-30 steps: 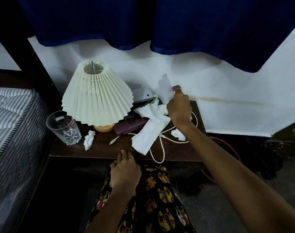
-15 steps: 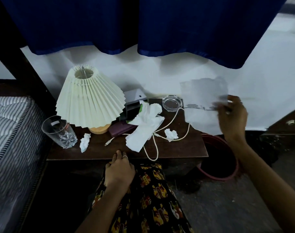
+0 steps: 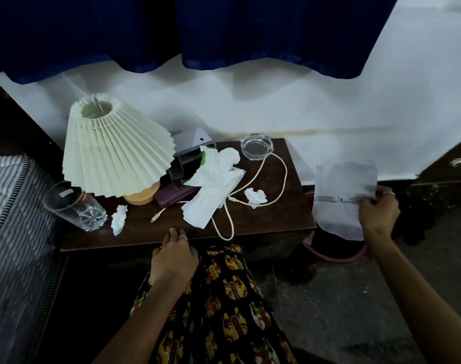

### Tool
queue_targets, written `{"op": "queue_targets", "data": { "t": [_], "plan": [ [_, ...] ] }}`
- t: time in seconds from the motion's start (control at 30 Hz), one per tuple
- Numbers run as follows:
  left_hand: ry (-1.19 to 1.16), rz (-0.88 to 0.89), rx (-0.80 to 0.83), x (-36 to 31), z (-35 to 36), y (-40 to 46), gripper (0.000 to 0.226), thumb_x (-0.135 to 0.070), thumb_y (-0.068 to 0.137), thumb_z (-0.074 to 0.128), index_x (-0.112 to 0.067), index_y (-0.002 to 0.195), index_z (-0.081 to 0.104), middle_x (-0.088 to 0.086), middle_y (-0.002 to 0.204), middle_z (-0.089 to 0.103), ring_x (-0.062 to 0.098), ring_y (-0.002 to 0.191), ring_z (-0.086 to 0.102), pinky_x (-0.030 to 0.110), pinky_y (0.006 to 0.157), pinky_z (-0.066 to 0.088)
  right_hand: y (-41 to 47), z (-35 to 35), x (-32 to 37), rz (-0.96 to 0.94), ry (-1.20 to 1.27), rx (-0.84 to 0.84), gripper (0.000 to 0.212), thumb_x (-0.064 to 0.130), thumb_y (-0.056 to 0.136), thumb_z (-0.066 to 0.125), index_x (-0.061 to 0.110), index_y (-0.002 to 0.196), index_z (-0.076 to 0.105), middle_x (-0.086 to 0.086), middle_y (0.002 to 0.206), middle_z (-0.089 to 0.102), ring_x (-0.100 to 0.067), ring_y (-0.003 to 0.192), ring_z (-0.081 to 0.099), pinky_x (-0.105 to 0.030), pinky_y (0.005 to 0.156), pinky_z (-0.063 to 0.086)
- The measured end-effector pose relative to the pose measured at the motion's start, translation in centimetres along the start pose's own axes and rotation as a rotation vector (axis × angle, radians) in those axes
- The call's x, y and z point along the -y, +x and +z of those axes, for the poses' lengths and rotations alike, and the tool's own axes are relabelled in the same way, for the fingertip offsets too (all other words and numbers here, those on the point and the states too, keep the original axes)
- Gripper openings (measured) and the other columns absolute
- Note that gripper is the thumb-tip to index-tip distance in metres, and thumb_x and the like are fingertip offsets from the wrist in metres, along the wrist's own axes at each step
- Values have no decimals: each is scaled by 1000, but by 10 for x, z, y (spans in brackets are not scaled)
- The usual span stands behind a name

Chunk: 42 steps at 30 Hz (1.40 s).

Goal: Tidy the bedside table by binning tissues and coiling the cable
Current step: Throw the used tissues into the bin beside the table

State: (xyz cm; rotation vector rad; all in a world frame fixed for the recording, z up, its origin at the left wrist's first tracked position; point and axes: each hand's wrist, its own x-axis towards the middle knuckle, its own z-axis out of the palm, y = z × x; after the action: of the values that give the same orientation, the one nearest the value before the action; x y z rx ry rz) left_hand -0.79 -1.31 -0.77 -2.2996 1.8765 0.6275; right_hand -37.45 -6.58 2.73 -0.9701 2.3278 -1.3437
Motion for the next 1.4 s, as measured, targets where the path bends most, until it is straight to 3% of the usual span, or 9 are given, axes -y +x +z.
{"op": "queue_targets", "data": {
  "t": [0.37,0.53,0.63,0.73,0.87,0.93,1.1,1.23,1.4],
  "plan": [
    [21,-14,-23,-1,6,5,57,-34,97,38,-10,148,29,10,158,22,25,143,28,43,109,34,21,24,-41,203,-64,32,32,-1,88,46,0,120,53,-25,122,57,-37,116,48,-38,91,45],
    [38,-25,-26,-6,5,7,56,-33,97,39,-8,146,31,14,156,25,26,142,31,42,107,36,25,30,-56,214,-62,100,29,-3,88,48,1,116,54,-24,117,60,-35,108,58,-33,83,46],
    [60,-26,-26,-7,6,7,55,-32,97,39,-6,145,34,16,155,27,27,140,34,42,106,38,24,30,-60,199,-89,111,27,-2,89,47,0,115,54,-25,113,62,-35,107,59,-36,89,47],
    [68,-28,-13,-8,5,8,55,-32,97,37,-6,145,32,16,155,27,27,139,35,42,104,39,22,32,-54,127,-115,126,26,-3,86,46,-1,110,57,-23,108,65,-34,106,60,-38,93,47],
    [80,-21,-8,-10,5,8,55,-33,97,36,-4,144,33,17,152,30,28,136,39,42,102,41,11,46,-22,-48,-89,190,23,-2,86,49,0,106,61,-18,104,68,-26,98,63,-24,81,44],
    [77,-20,-6,-9,5,8,55,-33,96,36,-4,143,33,17,151,31,29,134,40,42,102,42,-2,60,-2,-159,-68,245,22,-1,86,51,1,105,62,-17,104,69,-25,96,65,-24,82,46],
    [61,-17,4,-12,5,8,57,-32,96,36,-2,144,31,19,150,31,30,135,39,42,102,42,-36,103,33,-417,-245,608,25,13,87,60,8,111,65,-10,114,69,-24,101,64,-15,83,37],
    [42,-3,9,-10,5,9,58,-32,97,33,-1,146,27,19,155,24,29,142,28,43,107,36,-59,135,48,-507,-395,909,30,21,88,61,14,117,66,-15,127,60,-30,117,56,-26,98,38],
    [21,2,2,-3,7,10,58,-31,97,34,-2,146,27,18,156,22,27,144,24,45,109,35,-72,161,49,-568,-559,897,26,13,85,60,19,110,68,-13,116,63,-33,110,58,-42,97,47]
  ]
}}
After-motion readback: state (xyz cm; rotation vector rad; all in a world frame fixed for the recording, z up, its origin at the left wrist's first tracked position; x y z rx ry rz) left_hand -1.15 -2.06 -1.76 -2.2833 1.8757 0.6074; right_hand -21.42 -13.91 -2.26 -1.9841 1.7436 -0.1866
